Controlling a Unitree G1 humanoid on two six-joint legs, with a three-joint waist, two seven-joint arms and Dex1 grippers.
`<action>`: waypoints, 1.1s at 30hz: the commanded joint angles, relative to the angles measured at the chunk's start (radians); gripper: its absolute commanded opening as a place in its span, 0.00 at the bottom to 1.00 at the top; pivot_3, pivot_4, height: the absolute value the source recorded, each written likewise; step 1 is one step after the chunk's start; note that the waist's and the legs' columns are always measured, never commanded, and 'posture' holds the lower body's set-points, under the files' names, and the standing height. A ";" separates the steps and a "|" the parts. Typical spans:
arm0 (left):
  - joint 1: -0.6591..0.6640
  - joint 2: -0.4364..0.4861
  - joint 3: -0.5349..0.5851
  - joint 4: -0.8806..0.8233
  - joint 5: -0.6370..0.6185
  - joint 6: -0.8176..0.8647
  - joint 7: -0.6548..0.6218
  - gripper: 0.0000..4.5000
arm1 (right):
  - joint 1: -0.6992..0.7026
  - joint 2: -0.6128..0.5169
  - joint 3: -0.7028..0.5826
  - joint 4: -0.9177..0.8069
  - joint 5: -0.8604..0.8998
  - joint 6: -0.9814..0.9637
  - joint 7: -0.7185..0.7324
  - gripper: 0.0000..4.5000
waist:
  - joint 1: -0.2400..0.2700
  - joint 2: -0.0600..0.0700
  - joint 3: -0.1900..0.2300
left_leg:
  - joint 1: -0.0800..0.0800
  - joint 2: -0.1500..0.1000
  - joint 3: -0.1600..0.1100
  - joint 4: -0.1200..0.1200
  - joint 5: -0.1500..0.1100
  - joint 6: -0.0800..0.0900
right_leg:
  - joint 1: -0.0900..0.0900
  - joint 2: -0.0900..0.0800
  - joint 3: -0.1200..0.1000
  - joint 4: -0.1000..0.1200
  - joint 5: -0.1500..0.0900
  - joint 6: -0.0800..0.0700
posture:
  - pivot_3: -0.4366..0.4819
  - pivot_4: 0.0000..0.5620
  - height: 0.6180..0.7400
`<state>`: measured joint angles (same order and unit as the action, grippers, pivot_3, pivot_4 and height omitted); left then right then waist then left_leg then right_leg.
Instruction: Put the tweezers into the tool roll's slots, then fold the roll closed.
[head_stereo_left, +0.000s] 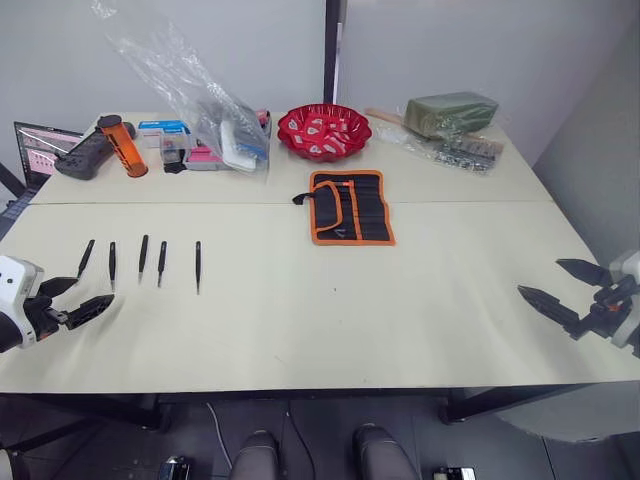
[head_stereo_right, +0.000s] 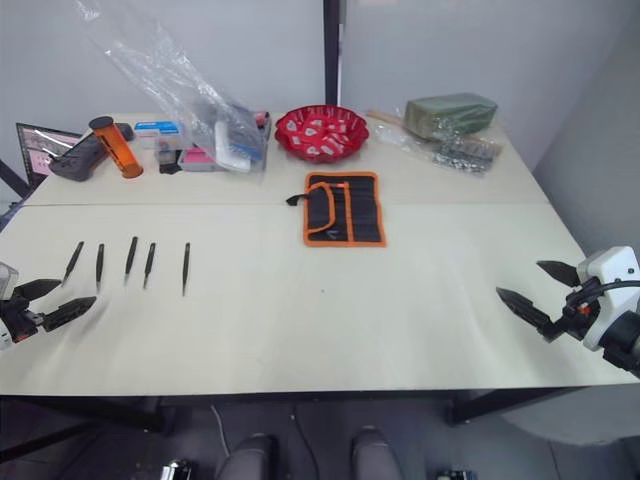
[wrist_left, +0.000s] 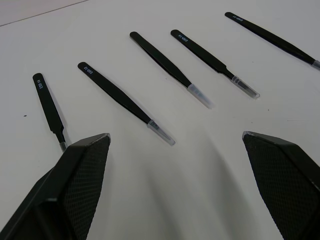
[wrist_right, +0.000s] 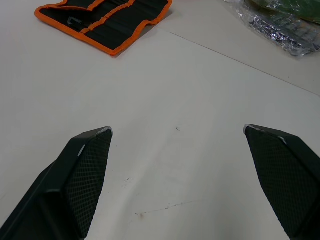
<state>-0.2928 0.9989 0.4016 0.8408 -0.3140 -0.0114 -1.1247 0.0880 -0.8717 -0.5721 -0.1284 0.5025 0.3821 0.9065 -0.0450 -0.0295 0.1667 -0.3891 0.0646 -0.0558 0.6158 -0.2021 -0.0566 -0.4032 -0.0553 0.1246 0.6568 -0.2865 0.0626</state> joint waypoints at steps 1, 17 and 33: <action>-0.019 -0.003 -0.002 -0.083 -0.020 0.029 -0.004 1.00 | -0.012 0.009 -0.019 -0.031 0.028 0.020 -0.015 0.99 | 0.000 0.000 0.000 | 0.000 0.000 0.000 0.000 0.000 0.000 | 0.000 0.000 0.000 0.000 0.000 0.000 | 0.48 0.27 0.96; -0.147 -0.109 -0.203 -0.702 -0.190 0.471 -0.122 1.00 | -0.301 0.290 0.346 -0.369 0.030 0.371 -0.512 0.99 | -0.021 0.000 0.000 | -0.001 0.001 -0.002 0.002 -0.001 0.001 | -0.001 0.002 0.000 0.003 0.000 -0.001 | 0.48 0.27 0.96; -0.062 -0.210 -0.174 -0.857 -0.224 0.502 0.018 1.00 | -0.875 0.703 0.448 0.470 -0.114 0.190 -0.679 0.99 | -0.025 0.000 0.000 | -0.003 0.000 -0.004 0.002 0.000 0.001 | -0.002 0.001 -0.001 0.003 0.001 -0.002 | 0.48 0.27 0.96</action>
<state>-0.3606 0.7874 0.1983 0.0240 -0.5172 0.4984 -1.1223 -0.7487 -0.1758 -0.1039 0.2898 0.4029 0.6364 0.2172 -0.0700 -0.0291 0.1665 -0.3917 0.0650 -0.0605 0.6176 -0.2026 -0.0557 -0.4052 -0.0539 0.1235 0.6608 -0.2852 0.0604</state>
